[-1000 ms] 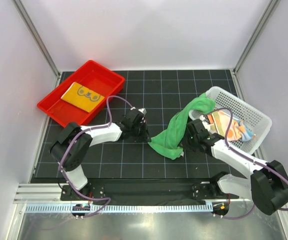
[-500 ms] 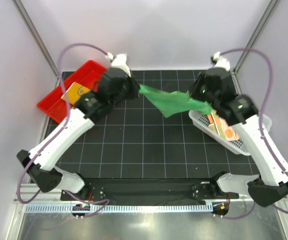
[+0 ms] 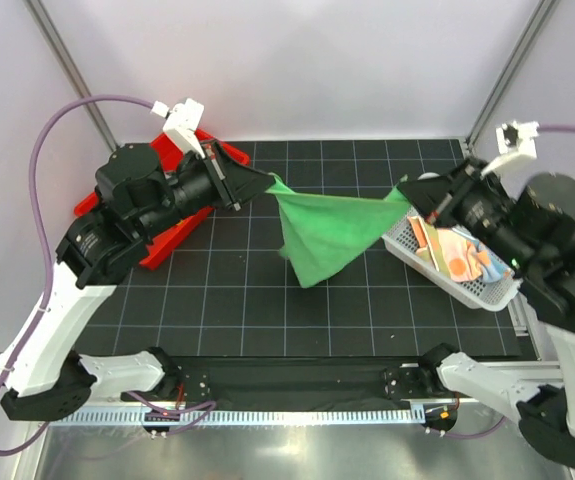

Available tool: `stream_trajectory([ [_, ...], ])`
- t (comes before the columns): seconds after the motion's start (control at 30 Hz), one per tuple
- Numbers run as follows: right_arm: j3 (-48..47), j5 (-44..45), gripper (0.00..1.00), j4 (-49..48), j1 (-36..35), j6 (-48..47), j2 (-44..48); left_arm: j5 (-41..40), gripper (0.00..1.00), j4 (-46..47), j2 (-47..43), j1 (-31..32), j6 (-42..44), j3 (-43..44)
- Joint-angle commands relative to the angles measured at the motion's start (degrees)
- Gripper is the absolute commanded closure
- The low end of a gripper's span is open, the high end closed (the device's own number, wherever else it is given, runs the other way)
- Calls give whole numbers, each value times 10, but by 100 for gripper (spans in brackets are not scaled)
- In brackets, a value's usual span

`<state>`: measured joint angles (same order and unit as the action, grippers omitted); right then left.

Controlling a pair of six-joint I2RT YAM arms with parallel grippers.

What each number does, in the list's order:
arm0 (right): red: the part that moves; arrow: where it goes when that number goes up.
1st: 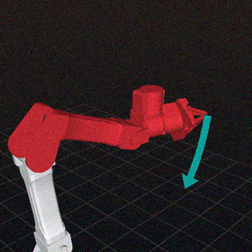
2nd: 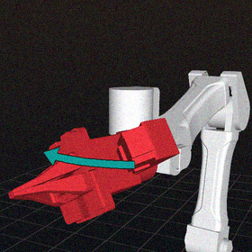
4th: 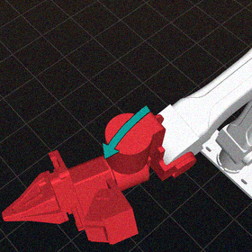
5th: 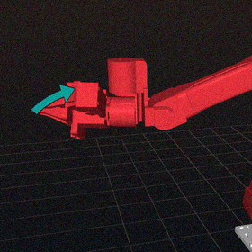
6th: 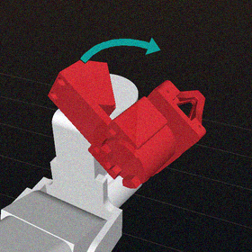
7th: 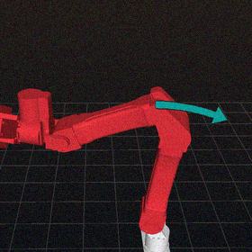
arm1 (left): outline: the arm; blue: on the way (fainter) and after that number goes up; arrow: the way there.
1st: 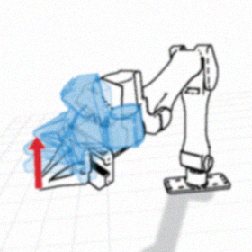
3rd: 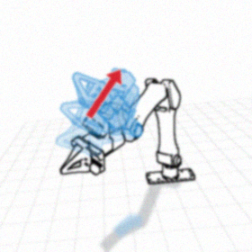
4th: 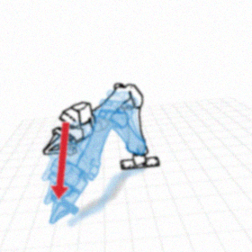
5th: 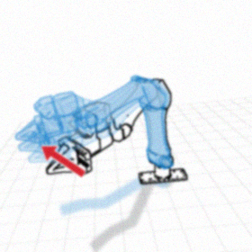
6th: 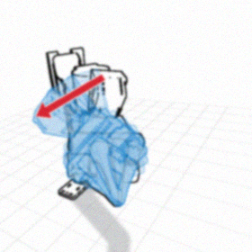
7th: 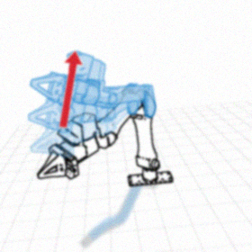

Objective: Fold and stack the towels
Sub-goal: Move the towel to the center of the board

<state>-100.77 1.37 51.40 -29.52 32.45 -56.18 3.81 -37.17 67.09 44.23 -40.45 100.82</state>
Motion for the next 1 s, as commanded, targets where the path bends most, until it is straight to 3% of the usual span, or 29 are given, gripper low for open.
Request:
stream_trajectory([
  [0.0,82,-70,99,-52,3,95,49,72,100,15,-23,15,-55,-10],
  [0.13,81,-28,99,5,4,122,75,40,100,-18,-52,26,-60,-26],
  [0.27,51,85,99,138,3,72,29,-61,100,-70,-59,26,-32,-60],
  [0.37,115,109,99,152,4,62,5,-125,100,-117,-32,26,-23,-117],
  [0.5,259,102,92,83,3,103,0,-173,100,-122,2,7,-36,-233],
  [0.7,462,40,92,-104,3,181,-39,-99,100,-21,43,-76,-54,-396],
  [0.97,448,27,78,-219,1,121,-210,9,100,10,155,-144,-14,-400],
])
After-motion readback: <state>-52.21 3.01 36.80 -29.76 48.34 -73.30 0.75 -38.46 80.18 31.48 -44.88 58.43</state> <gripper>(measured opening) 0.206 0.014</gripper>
